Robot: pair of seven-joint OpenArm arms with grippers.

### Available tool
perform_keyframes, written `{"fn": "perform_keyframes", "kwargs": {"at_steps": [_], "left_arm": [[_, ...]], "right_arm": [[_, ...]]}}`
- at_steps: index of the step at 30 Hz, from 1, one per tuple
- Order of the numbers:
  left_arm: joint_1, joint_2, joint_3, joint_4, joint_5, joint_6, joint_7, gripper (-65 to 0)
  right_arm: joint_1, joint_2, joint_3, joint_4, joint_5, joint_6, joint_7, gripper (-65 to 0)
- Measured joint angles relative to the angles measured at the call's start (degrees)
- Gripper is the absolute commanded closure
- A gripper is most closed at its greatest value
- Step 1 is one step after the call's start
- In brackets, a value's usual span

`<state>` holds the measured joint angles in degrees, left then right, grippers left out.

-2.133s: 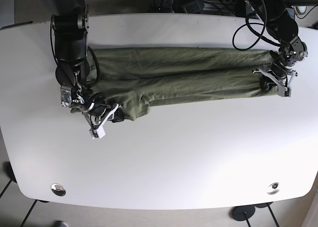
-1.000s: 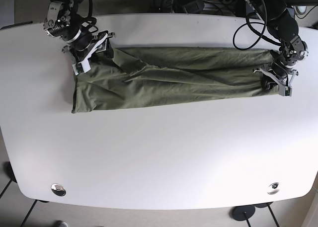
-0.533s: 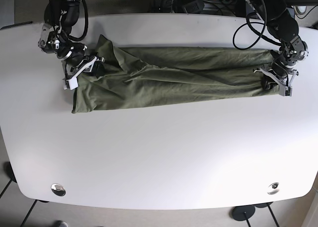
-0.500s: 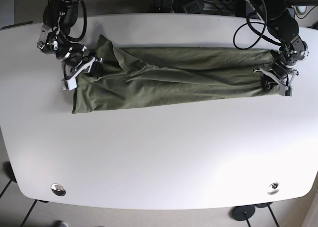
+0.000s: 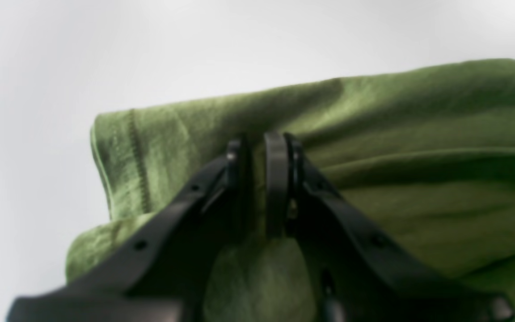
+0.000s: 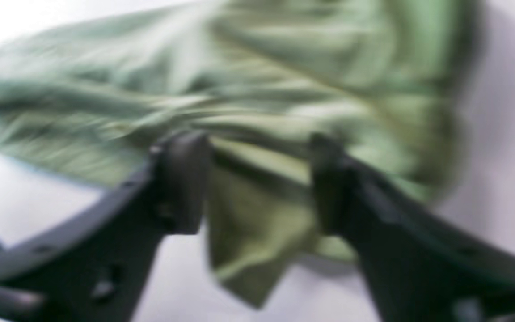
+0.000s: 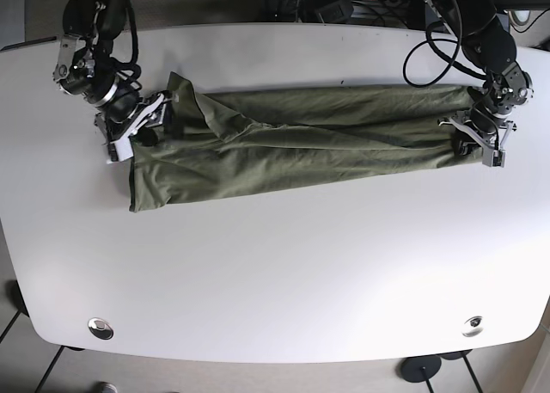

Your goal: Fold the T-shirt properly

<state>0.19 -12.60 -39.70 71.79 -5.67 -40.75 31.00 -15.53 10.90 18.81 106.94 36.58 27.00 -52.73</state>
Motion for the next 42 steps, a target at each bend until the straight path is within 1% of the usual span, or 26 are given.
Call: {"fn": "perform_keyframes", "kwargs": {"at_steps": [1,2,4,7,8,11,12,13,15,16,17,19,20,22,23,28,31,34,39,42], "left_arm": [[0.0,0.0,0.0,0.0,0.0,0.0,0.0,-4.9],[0.0,0.0,0.0,0.0,0.0,0.0,0.0,-4.9],[0.0,0.0,0.0,0.0,0.0,0.2,0.0,-4.9],[0.0,0.0,0.0,0.0,0.0,0.2,0.0,-4.9],[0.0,0.0,0.0,0.0,0.0,0.2,0.0,-4.9],[0.0,0.0,0.0,0.0,0.0,0.2,0.0,-4.9],[0.0,0.0,0.0,0.0,0.0,0.2,0.0,-4.9],[0.0,0.0,0.0,0.0,0.0,0.2,0.0,-4.9],[0.0,0.0,-0.1,0.0,0.0,0.2,0.0,-4.9],[0.1,0.0,-0.1,0.0,0.0,0.2,0.0,-4.9],[0.1,0.0,-0.1,0.0,0.0,0.2,-0.1,-4.9],[0.1,0.0,-0.2,0.0,0.0,0.2,-0.1,-4.9],[0.1,0.0,-0.2,0.0,0.0,0.2,0.0,-4.9],[0.1,0.0,-0.2,0.0,0.0,0.2,-0.1,-4.9],[0.1,0.0,-0.2,0.0,0.0,0.2,-0.1,-4.9],[0.1,0.0,-0.2,0.0,0.0,0.2,0.0,-4.9],[0.1,0.0,-0.2,0.0,0.0,0.2,0.0,-4.9],[0.1,0.0,-0.2,0.0,0.0,0.2,0.0,-4.9],[0.1,0.0,-0.2,0.0,0.0,0.2,-0.1,-4.9],[0.1,0.0,-0.2,0.0,0.0,0.2,-0.1,-4.9]], "right_arm": [[-1.3,0.0,-1.1,1.2,0.3,-0.04,0.1,-44.7],[-2.5,0.1,-2.6,1.7,0.1,-0.22,-0.1,-46.1],[-3.5,0.3,-6.6,1.2,-0.8,-0.26,-1.4,-45.2],[-2.9,0.6,-11.3,1.3,-0.8,-0.24,0.0,-45.2],[-2.7,0.9,-12.7,1.3,-2.6,-0.20,0.0,-45.2],[-1.8,0.7,-15.9,-0.4,-10.8,-0.24,0.6,-45.2],[-1.5,0.3,-16.2,-1.6,-11.8,-0.26,2.1,-45.2],[-1.4,0.0,-16.3,-2.9,-11.9,-0.22,4.0,-45.2],[-1.4,0.1,-16.4,-5.9,-11.9,-0.13,5.9,-44.7],[-1.6,0.4,-16.3,-7.3,-11.5,-0.07,7.8,-39.6],[-1.3,0.5,-16.2,-8.3,-11.6,-0.09,9.2,-29.2],[-1.1,0.5,-16.2,-9.4,-12.0,-0.26,9.6,-9.2],[-1.2,0.5,-16.3,-9.6,-12.0,-0.24,9.6,-0.8],[-1.5,0.5,-16.3,-9.4,-11.5,-0.20,9.6,-4.0],[-1.7,0.5,-16.3,-8.1,-12.1,-0.22,8.6,-1.6],[-2.8,0.5,-16.1,1.2,-12.2,-0.22,8.6,-1.9],[-0.8,0.5,-16.0,2.7,-12.4,-0.09,5.0,-1.9],[4.1,0.5,-15.8,-0.6,-12.4,-0.22,5.7,-1.9],[12.3,0.5,-15.9,-11.5,-12.4,-0.22,5.6,-2.2],[15.8,1.7,-16.0,-16.2,-12.4,-0.07,5.8,-2.4]]}}
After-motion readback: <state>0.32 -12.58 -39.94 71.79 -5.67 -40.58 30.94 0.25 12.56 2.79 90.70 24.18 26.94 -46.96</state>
